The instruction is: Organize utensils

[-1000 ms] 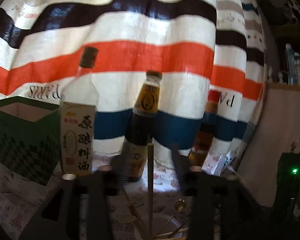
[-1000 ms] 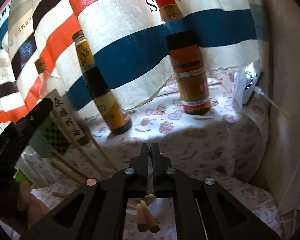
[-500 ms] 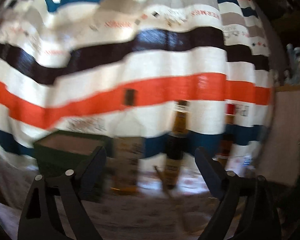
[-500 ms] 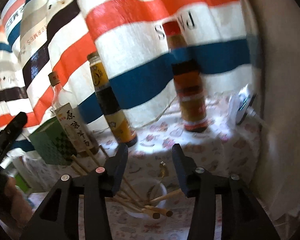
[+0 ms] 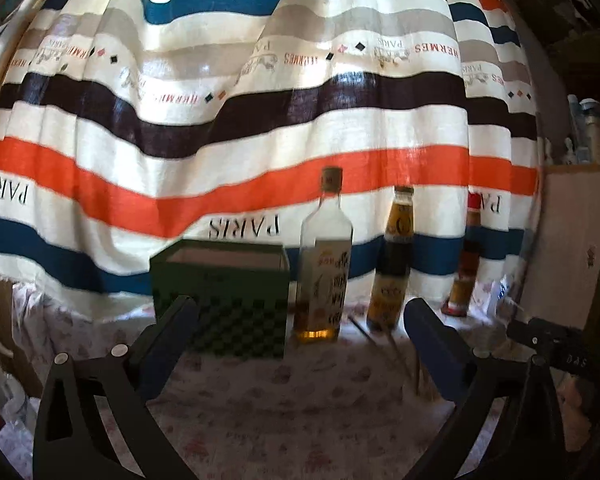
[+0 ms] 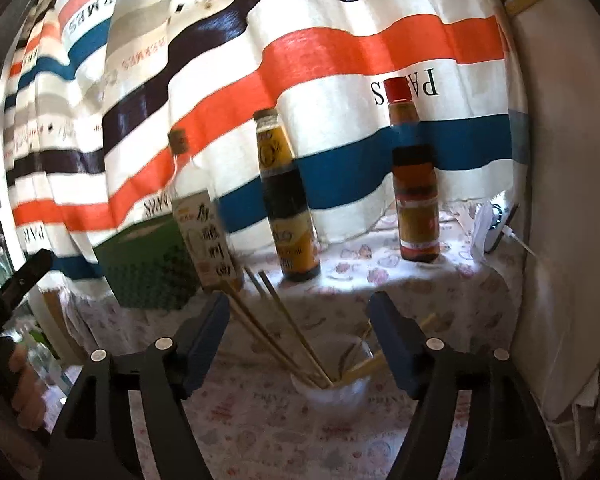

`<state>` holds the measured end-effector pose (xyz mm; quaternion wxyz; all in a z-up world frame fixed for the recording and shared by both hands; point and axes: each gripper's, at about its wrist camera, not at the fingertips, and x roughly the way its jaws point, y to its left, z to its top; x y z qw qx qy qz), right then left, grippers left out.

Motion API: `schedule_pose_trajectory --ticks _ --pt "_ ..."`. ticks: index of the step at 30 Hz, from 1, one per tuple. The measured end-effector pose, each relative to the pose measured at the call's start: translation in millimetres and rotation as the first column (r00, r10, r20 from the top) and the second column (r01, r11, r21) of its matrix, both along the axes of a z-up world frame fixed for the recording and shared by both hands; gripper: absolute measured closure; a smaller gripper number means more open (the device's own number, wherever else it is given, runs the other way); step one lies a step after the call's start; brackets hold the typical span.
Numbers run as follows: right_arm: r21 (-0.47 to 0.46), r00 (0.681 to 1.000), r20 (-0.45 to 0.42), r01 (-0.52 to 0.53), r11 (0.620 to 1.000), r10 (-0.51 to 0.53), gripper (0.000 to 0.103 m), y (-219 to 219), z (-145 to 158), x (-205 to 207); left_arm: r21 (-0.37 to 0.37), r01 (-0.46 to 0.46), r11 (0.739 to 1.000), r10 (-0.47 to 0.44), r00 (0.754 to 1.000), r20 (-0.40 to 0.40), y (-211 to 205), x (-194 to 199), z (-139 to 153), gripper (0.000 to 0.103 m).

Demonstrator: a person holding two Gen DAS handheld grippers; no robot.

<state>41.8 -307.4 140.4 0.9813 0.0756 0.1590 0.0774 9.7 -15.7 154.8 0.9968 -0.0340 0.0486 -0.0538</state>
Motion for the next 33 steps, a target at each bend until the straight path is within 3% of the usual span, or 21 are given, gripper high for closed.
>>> schedule_pose_trajectory --ticks 3,8,11,14,17,20,26,29,31,33 --pt "-0.030 1.000 0.000 -0.009 1.000 0.009 0.017 7.6 -13.1 -9.9 -0.021 0.017 1.000 -0.018 1.000 -0.017 8.4 -10.9 -19.0 0.001" --pt "-0.100 1.000 0.001 -0.022 0.995 0.022 0.017 26.8 -45.7 -19.2 -0.013 0.045 0.999 -0.046 0.997 -0.056 15.7 -11.3 -59.7 0.001" --pt "-0.088 0.998 -0.013 -0.055 0.995 0.054 0.017 34.8 -67.4 -17.3 0.022 -0.030 0.999 0.031 0.998 -0.051 14.8 -9.6 -81.7 0.001" --pt "-0.132 0.999 0.001 -0.032 0.991 0.033 0.016 47.7 -89.4 -14.5 0.060 -0.050 0.997 0.053 0.997 -0.056 10.2 -7.4 -96.9 0.001" --pt "-0.219 1.000 0.006 0.004 0.976 -0.003 0.016 63.4 -107.8 -11.3 0.058 -0.036 0.998 0.040 0.996 -0.075 8.8 -2.9 -109.2 0.001" --pt "-0.261 1.000 -0.015 -0.026 0.965 0.022 0.016 72.3 -121.2 -9.1 0.030 -0.004 1.000 0.007 0.995 -0.102 11.1 2.1 -121.2 0.001" --pt "-0.255 1.000 -0.007 -0.021 0.967 0.020 0.014 75.0 -130.2 -9.2 0.076 0.000 0.997 0.011 0.991 -0.133 2.6 3.6 -137.9 0.001" --pt "-0.216 0.999 0.013 0.033 0.976 -0.031 0.010 68.7 -128.0 -11.9 0.088 0.005 0.996 0.008 0.989 -0.148 -4.6 1.9 -141.5 0.001" --pt "-0.208 0.995 0.027 0.103 0.973 -0.099 0.000 66.8 -127.3 -14.5 0.103 -0.015 0.995 0.029 0.990 -0.136 -9.1 -0.9 -143.3 0.001" --pt "-0.199 0.992 0.043 0.126 0.972 -0.120 0.000 65.9 -126.4 -16.8 0.111 -0.019 0.994 0.035 0.988 -0.149 -12.1 1.3 -145.8 0.001"
